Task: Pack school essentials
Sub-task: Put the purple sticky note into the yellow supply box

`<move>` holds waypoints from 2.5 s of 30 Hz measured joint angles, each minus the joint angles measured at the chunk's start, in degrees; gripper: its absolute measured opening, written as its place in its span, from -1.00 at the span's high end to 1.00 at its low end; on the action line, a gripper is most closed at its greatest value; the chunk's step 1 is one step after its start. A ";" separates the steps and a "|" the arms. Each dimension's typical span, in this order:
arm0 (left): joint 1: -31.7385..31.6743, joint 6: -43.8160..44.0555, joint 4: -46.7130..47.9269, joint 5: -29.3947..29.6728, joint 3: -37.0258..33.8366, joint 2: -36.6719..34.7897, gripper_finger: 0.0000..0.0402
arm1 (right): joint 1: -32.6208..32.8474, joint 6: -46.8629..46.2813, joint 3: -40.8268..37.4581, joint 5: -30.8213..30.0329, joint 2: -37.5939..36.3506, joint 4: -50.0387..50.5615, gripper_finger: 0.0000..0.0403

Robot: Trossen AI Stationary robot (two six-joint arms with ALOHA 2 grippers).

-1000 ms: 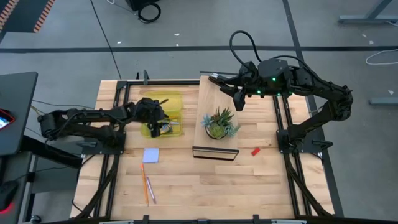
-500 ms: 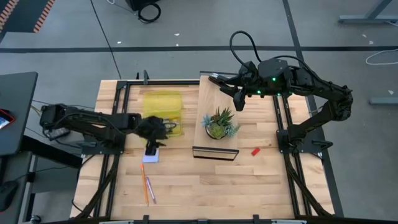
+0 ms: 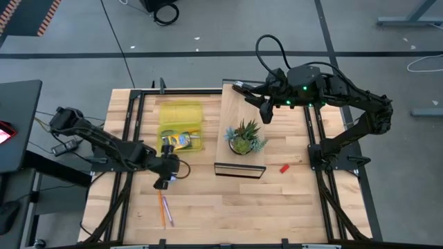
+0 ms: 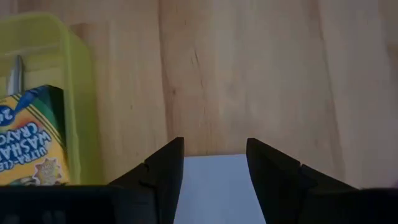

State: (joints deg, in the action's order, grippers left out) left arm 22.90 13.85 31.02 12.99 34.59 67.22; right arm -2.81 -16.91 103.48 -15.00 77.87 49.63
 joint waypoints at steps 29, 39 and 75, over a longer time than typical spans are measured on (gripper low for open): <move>17.52 15.25 -7.48 15.30 -3.10 9.55 0.14 | 0.00 0.07 0.00 0.02 0.00 -0.04 0.06; 17.92 15.52 -7.20 15.34 -3.10 13.55 0.14 | 0.00 -0.28 0.00 0.04 0.00 -0.03 0.06; 17.90 15.49 -8.55 13.90 -2.97 16.01 0.74 | 0.00 -0.44 0.00 0.07 0.00 -0.04 0.06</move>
State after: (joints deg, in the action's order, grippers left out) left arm 40.80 29.34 22.46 26.90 31.62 83.23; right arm -2.81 -17.34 103.48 -14.94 77.87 49.58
